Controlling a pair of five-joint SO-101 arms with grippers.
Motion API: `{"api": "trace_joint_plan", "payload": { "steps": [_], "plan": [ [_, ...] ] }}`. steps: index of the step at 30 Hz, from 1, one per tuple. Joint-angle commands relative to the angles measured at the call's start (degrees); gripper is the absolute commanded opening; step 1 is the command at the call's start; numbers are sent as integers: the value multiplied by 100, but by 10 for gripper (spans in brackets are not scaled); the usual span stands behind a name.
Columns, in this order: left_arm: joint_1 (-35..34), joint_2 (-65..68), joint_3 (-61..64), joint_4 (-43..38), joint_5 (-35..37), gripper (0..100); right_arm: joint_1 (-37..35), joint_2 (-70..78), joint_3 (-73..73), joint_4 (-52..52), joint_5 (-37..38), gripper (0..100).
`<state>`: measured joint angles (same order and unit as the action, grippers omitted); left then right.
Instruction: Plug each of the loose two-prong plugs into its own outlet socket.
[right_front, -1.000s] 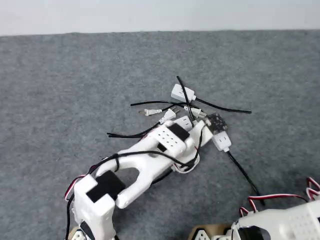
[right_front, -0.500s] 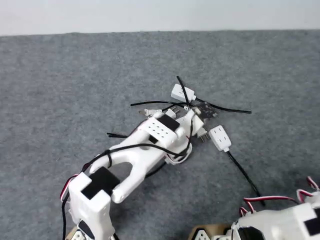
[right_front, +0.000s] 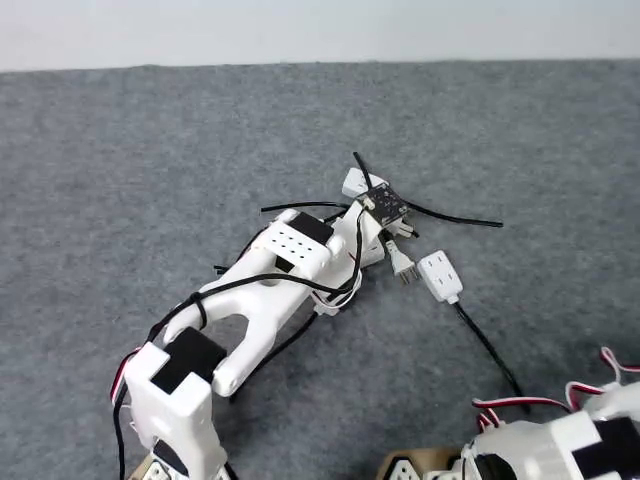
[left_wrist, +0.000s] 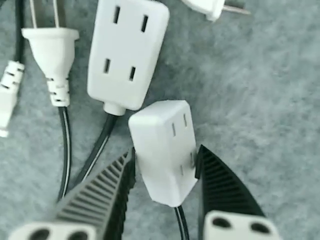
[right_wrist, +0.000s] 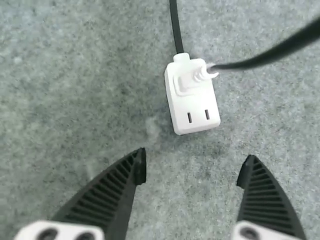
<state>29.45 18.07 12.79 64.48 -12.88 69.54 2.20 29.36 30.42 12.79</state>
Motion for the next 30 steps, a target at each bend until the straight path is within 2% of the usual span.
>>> {"api": "trace_joint_plan", "payload": {
  "steps": [1, 8, 16, 24, 30],
  "plan": [
    [-70, -352, -251, 53, -70, 188, -66, -303, -264, 48, 26, 279],
    [-185, -387, -470, 97, -185, 188, -66, -242, -264, 48, 255, 280],
    [-580, -1380, -356, 264, -369, 191, -31, -101, -264, 4, 264, 279],
    [-70, -1486, 690, -26, -387, 190, -13, -101, -264, 13, 264, 279],
    [-185, -1451, 1095, -853, -360, 192, -4, -101, -264, 4, 273, 278]
  ]
}}
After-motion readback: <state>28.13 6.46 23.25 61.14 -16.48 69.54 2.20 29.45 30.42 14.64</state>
